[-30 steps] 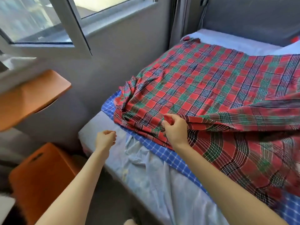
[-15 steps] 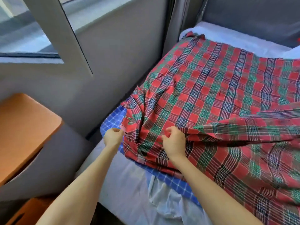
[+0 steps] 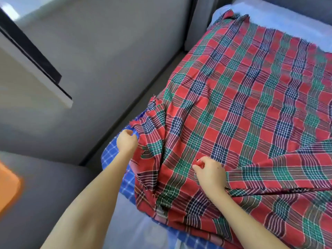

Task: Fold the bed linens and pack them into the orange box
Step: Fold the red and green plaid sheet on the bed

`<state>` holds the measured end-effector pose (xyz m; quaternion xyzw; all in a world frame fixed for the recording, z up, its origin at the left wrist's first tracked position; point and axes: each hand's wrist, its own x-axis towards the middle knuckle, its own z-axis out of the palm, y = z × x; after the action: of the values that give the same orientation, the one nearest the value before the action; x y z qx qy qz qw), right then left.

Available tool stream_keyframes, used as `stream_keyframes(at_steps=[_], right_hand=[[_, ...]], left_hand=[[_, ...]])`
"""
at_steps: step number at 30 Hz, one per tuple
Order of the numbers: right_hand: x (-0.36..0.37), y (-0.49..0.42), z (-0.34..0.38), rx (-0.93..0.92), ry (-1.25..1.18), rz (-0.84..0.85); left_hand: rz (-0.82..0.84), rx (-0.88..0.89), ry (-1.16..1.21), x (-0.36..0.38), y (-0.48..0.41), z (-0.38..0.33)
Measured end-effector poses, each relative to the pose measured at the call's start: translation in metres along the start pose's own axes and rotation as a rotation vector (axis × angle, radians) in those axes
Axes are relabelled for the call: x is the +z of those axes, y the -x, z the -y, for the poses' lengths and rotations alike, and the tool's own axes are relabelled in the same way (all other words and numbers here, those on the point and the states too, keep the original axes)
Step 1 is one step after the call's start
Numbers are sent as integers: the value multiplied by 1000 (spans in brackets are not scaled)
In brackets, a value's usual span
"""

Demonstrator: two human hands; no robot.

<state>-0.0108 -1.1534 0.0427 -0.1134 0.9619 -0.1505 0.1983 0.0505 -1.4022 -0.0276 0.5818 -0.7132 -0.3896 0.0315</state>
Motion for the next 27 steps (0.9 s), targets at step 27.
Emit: stream_keyframes(at_steps=[27], right_hand=[[-68,30,31,-337,-629,90]], left_hand=[[320,1642,-258,-43,152,-112]])
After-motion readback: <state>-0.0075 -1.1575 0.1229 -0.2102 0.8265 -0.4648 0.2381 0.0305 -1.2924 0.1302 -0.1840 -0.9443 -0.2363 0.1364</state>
